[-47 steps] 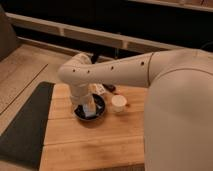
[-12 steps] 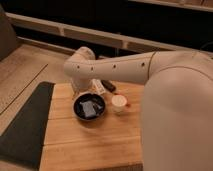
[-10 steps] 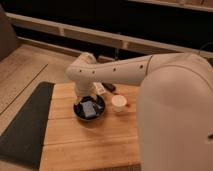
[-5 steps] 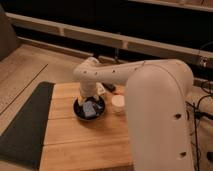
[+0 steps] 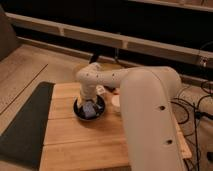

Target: Place the white sponge in the ceramic cup

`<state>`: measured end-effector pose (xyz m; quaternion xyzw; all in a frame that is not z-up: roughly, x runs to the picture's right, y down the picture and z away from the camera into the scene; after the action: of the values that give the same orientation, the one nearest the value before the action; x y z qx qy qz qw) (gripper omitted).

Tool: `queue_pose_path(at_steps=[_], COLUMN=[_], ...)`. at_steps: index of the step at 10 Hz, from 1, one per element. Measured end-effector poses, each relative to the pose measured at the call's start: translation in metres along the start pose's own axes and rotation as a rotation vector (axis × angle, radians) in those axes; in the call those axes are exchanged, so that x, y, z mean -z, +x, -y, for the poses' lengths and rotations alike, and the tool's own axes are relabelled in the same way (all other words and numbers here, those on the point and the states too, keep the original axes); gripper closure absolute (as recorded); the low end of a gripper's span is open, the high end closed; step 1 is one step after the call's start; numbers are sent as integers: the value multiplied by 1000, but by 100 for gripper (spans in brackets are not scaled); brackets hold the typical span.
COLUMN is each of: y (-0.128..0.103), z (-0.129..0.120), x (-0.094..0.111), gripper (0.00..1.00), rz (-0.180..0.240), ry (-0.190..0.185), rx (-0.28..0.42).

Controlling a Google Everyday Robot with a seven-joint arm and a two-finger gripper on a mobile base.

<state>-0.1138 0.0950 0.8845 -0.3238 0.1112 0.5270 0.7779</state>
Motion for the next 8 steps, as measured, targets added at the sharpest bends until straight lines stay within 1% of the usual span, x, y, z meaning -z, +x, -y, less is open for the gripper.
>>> queue_pose_path(at_steps=[2,3,5,7,8], y=[3,5,9,10,11], z=[1,2,-1,1,2], x=[-9,-17,-25,-28,-29], gripper=[35,35,35,35,38], rz=[-19,-33,-57,-72,-77], ry=[-14,-27,-35,-41,-42], rx=[-2,-1,12,14,18])
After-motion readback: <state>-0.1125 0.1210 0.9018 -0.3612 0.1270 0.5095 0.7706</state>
